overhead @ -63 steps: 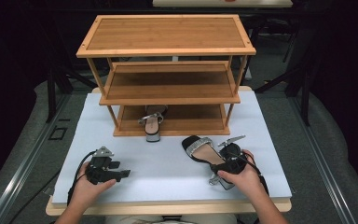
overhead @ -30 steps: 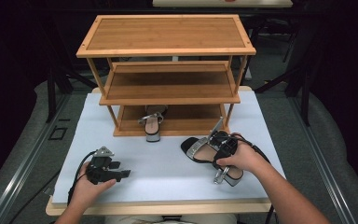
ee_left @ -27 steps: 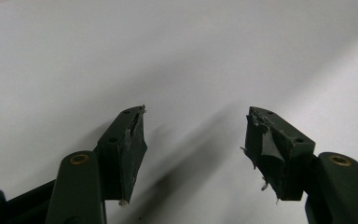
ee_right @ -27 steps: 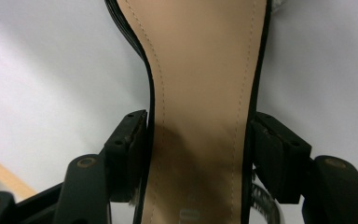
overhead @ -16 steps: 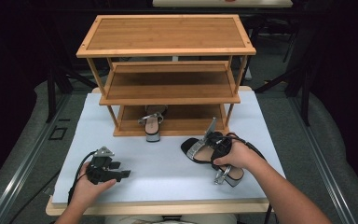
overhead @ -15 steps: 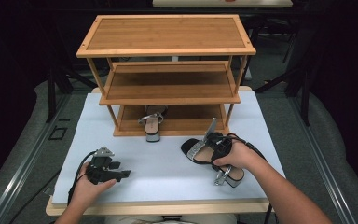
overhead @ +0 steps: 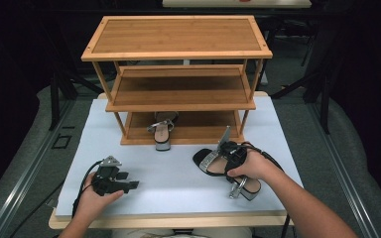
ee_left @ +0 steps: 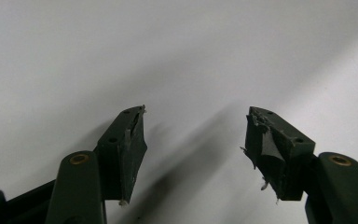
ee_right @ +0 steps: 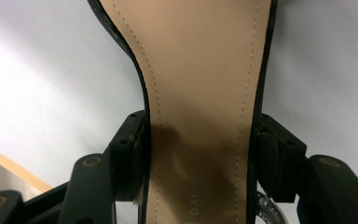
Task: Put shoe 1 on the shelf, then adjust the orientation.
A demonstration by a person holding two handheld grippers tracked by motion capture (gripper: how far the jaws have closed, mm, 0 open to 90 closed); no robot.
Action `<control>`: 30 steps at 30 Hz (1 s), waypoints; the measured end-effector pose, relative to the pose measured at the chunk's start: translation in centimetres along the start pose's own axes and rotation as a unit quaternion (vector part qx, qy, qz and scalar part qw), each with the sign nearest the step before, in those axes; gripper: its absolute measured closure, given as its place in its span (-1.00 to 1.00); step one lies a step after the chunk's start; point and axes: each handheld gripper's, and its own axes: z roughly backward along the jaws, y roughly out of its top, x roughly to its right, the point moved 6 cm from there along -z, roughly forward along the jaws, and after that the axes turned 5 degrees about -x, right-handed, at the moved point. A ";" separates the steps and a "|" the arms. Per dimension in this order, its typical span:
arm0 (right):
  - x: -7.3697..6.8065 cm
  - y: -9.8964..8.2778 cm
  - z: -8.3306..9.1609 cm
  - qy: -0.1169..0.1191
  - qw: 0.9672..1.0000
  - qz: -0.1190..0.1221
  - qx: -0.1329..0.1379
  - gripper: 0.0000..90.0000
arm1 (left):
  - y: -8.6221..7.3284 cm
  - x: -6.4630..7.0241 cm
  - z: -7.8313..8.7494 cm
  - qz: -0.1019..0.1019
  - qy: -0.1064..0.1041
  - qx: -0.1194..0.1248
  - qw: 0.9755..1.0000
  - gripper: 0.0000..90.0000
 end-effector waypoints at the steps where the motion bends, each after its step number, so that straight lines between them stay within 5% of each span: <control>1: -0.1 0.0 0.0 0.000 1.000 -0.002 0.001 -0.07 | 0.0 0.0 0.0 0.003 0.001 0.004 1.000 -0.17; 10: 0.0 0.1 1.6 0.012 0.999 -0.022 0.046 -0.06 | 0.0 -0.1 0.1 0.004 -0.001 0.004 1.000 -0.17; 15: -0.2 0.3 2.2 0.011 0.999 -0.023 0.042 -0.06 | -0.1 -0.1 0.1 0.005 -0.002 0.002 1.000 -0.17; 24: -0.2 1.9 3.7 0.015 0.994 -0.048 0.092 -0.06 | 0.0 -0.2 0.2 0.005 -0.004 0.004 1.000 -0.17; 25: -0.1 2.1 3.7 0.031 0.994 -0.049 0.096 -0.06 | 0.0 -0.2 0.2 0.005 -0.003 0.004 1.000 -0.17; 30: 0.3 3.4 3.6 0.021 0.991 -0.076 0.106 -0.06 | -0.1 -0.3 0.1 0.007 -0.003 0.002 1.000 -0.17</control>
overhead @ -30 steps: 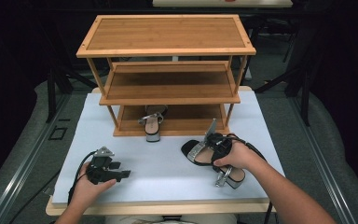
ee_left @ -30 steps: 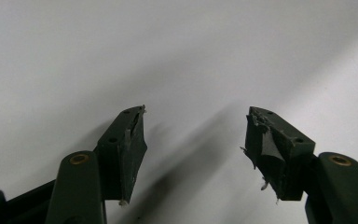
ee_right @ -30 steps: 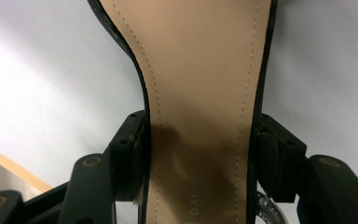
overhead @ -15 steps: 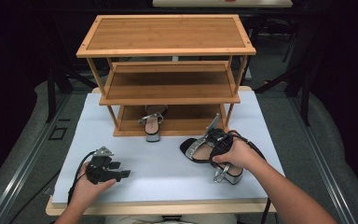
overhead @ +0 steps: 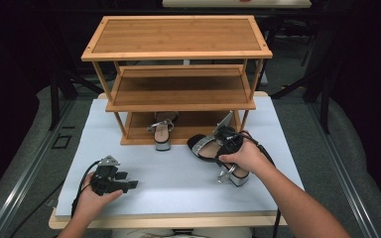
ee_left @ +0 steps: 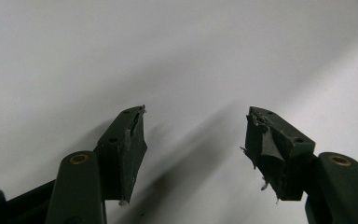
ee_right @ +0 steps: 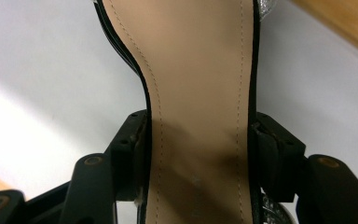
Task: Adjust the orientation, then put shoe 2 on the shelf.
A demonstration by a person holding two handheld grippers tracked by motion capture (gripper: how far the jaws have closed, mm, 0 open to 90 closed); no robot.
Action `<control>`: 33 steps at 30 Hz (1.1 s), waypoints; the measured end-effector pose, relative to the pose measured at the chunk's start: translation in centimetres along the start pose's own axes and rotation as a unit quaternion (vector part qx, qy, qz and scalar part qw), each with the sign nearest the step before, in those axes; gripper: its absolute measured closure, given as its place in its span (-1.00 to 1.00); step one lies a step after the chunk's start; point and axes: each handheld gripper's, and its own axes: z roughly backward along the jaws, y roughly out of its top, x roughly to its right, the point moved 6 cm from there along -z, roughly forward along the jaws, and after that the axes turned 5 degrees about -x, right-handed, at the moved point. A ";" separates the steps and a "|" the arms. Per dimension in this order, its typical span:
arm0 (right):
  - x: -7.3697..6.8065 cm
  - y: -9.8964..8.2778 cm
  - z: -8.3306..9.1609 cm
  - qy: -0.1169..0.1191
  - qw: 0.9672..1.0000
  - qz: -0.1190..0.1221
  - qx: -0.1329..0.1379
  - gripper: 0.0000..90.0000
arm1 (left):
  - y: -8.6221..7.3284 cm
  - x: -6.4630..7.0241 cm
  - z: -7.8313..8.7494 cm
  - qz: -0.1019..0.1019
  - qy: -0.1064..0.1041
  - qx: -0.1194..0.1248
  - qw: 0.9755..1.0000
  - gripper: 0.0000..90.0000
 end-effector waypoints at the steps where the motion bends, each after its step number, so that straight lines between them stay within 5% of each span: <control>1: 0.1 0.3 -0.1 0.001 1.000 -0.003 0.003 -0.06 | 0.0 0.0 -0.1 0.001 0.001 0.002 1.000 -0.17; 13: 0.8 3.4 -1.7 -0.019 0.998 -0.051 0.017 -0.06 | -0.1 -0.2 -0.1 0.002 0.000 -0.002 1.000 -0.17; 17: 0.6 3.9 -2.2 -0.002 0.998 -0.067 0.008 -0.07 | -0.2 -0.3 -0.1 0.005 -0.001 0.000 1.000 -0.17; 18: 0.6 3.7 -2.1 -0.003 0.998 -0.059 -0.035 -0.09 | -0.1 -0.3 -0.1 0.003 -0.001 -0.002 1.000 -0.17; 23: 0.2 3.6 -1.9 0.006 0.998 -0.050 -0.037 -0.12 | -0.2 -0.2 -0.1 0.002 -0.001 -0.004 1.000 -0.17; 24: 0.2 3.8 -2.3 0.004 0.998 -0.055 0.010 -0.13 | -0.2 -0.2 -0.2 0.004 -0.001 -0.002 1.000 -0.17; 25: 0.1 3.7 -1.5 0.015 0.998 -0.050 0.030 -0.14 | -0.2 -0.2 -0.1 0.004 0.000 -0.004 1.000 -0.17; 33: -0.5 1.9 2.5 0.030 0.994 -0.021 0.099 -0.16 | -0.2 -0.2 -0.2 0.003 0.000 -0.006 1.000 -0.17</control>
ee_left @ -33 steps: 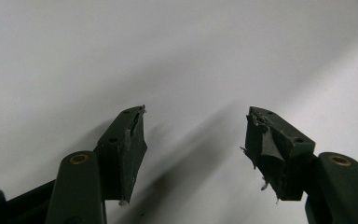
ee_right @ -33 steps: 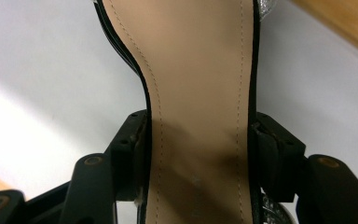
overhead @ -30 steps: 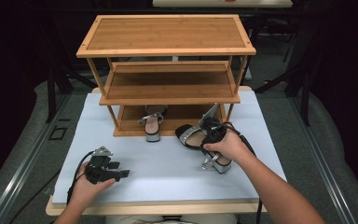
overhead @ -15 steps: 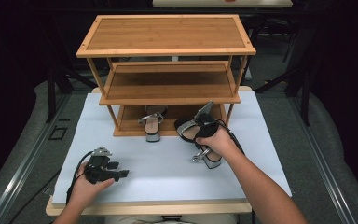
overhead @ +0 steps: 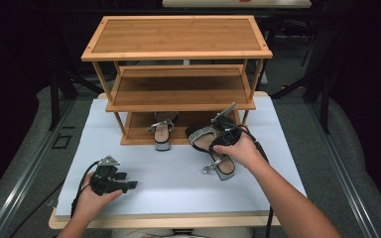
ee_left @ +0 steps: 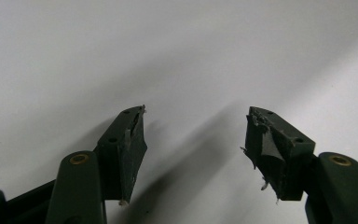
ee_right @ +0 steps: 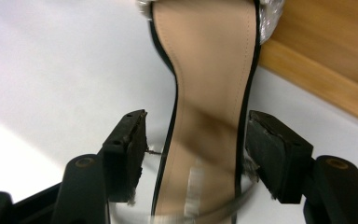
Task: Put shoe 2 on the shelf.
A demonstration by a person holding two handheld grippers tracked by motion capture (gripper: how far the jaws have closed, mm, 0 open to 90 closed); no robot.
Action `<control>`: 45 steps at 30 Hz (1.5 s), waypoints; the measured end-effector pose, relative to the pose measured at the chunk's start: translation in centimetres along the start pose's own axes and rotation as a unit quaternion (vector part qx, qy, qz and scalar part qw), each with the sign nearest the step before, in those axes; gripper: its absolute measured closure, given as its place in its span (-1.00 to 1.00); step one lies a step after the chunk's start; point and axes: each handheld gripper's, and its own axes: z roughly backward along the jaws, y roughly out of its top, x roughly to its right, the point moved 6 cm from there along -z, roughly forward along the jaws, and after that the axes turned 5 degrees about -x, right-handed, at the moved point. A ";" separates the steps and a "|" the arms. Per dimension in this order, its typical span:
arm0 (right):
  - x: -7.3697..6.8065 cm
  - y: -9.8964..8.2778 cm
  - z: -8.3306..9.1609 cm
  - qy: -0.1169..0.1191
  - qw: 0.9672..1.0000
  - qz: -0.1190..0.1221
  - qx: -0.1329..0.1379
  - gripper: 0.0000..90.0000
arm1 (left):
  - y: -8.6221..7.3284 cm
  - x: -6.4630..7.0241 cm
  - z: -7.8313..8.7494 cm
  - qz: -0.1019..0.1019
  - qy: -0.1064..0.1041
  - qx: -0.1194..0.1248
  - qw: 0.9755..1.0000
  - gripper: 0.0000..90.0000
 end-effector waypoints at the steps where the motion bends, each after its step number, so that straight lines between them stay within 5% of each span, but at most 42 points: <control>1: -0.1 -0.7 1.1 0.007 1.000 0.015 0.010 -0.15 | 0.0 0.1 -0.1 0.000 -0.001 0.002 1.000 -0.17; 8: 0.6 -3.9 2.8 -0.005 0.998 0.055 0.017 -0.15 | 0.0 0.1 -0.1 0.002 -0.001 0.001 1.000 -0.17; 17: 1.3 -8.6 -0.7 0.007 0.994 0.107 0.004 -0.22 | 0.1 0.2 -0.2 0.001 0.000 -0.002 1.000 -0.17; 24: 1.1 -8.7 -2.9 -0.004 0.993 0.121 0.013 -0.21 | 0.0 0.1 -0.3 0.002 0.000 -0.001 1.000 -0.17; 25: 0.9 -8.5 -3.1 0.002 0.993 0.115 0.034 -0.20 | 0.0 0.1 -0.2 0.001 -0.001 -0.001 1.000 -0.17; 32: -1.1 -8.4 -3.7 0.029 0.990 0.126 0.053 -0.29 | 0.0 0.1 -0.2 0.001 0.000 -0.002 1.000 -0.17; 35: -1.5 -8.2 -5.1 -0.003 0.987 0.151 0.052 -0.31 | 0.0 0.2 -0.2 0.001 0.000 -0.002 1.000 -0.17; 39: -1.2 -8.0 -5.6 0.025 0.989 0.131 0.060 -0.36 | 0.0 0.0 -0.2 0.003 0.000 0.000 1.000 -0.17; 45: -1.0 -8.1 -5.8 0.034 0.989 0.123 0.075 -0.38 | 0.0 0.1 -0.3 0.001 0.000 -0.001 1.000 -0.17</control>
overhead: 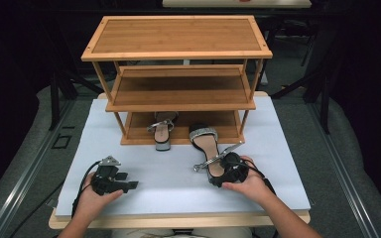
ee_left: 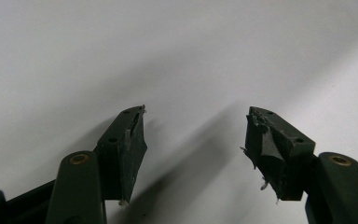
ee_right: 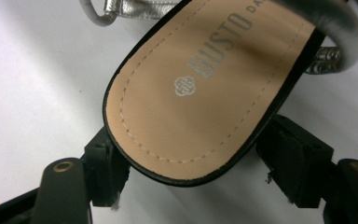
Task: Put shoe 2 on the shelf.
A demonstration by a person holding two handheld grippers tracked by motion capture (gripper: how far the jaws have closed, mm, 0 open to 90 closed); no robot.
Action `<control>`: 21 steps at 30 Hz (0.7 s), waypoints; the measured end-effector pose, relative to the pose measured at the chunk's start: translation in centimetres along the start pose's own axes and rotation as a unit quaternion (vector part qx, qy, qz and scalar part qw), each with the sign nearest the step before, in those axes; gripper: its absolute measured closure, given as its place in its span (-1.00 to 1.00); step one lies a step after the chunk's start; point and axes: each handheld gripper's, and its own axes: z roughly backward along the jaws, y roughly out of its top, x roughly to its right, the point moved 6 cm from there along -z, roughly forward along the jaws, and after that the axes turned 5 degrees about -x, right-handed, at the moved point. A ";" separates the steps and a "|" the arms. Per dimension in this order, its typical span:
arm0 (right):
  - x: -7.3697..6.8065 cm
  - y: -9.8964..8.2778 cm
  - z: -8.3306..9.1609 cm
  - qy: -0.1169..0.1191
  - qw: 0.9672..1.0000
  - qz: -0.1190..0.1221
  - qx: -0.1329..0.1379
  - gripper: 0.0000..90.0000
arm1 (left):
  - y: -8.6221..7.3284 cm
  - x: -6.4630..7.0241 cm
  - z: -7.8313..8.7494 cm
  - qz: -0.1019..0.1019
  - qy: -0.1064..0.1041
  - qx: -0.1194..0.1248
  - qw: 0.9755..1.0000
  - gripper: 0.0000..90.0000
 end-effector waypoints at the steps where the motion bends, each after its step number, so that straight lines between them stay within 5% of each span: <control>1: -0.1 0.0 -0.1 0.002 1.000 -0.001 0.004 -0.39 | 0.0 0.0 0.0 0.000 0.000 0.000 1.000 -0.17; 10: -0.3 0.3 -0.3 -0.020 1.000 0.003 0.001 -0.39 | 0.0 0.0 0.0 0.000 -0.001 0.001 1.000 -0.17; 21: -0.1 1.6 0.3 -0.015 1.000 -0.002 0.007 -0.37 | 0.1 0.0 -0.1 -0.001 -0.002 0.001 1.000 -0.17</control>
